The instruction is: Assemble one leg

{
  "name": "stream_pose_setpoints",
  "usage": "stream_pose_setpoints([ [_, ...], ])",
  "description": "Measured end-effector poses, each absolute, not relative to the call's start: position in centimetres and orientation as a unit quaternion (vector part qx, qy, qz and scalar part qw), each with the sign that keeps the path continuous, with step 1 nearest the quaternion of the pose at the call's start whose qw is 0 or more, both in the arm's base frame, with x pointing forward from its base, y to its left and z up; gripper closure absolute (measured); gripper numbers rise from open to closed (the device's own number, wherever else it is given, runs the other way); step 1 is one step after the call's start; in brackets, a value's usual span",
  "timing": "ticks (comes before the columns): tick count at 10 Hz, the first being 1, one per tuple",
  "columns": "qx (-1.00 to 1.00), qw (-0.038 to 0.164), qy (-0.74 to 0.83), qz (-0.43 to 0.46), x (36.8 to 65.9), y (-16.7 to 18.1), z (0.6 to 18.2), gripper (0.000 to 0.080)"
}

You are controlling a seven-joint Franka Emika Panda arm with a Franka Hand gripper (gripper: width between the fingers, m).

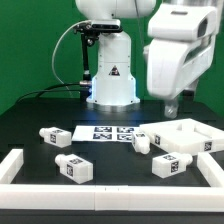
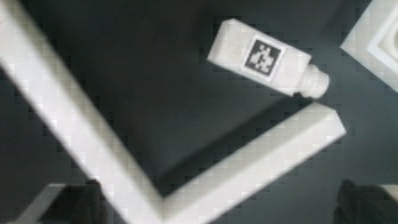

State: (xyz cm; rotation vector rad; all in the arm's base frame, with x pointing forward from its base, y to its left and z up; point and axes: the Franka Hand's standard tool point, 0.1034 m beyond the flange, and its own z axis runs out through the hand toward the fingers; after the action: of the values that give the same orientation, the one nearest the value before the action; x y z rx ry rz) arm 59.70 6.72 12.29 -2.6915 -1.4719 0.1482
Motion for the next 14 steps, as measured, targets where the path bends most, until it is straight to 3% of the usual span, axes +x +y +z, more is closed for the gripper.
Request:
stream_pose_setpoints([
  [2, -0.869, 0.032, -0.493, 0.030, 60.3, 6.0, 11.0, 0.0150],
  [6, -0.878, 0.031, -0.476, 0.030, 60.2, 6.1, 11.0, 0.0150],
  [8, -0.936, 0.027, -0.351, 0.027, 58.9, 6.2, 11.0, 0.0150],
  [10, -0.961, 0.050, -0.271, 0.026, 58.9, 6.5, 10.7, 0.0150],
  [14, -0.990, 0.049, -0.131, 0.034, 58.7, 6.9, 10.5, 0.0150],
])
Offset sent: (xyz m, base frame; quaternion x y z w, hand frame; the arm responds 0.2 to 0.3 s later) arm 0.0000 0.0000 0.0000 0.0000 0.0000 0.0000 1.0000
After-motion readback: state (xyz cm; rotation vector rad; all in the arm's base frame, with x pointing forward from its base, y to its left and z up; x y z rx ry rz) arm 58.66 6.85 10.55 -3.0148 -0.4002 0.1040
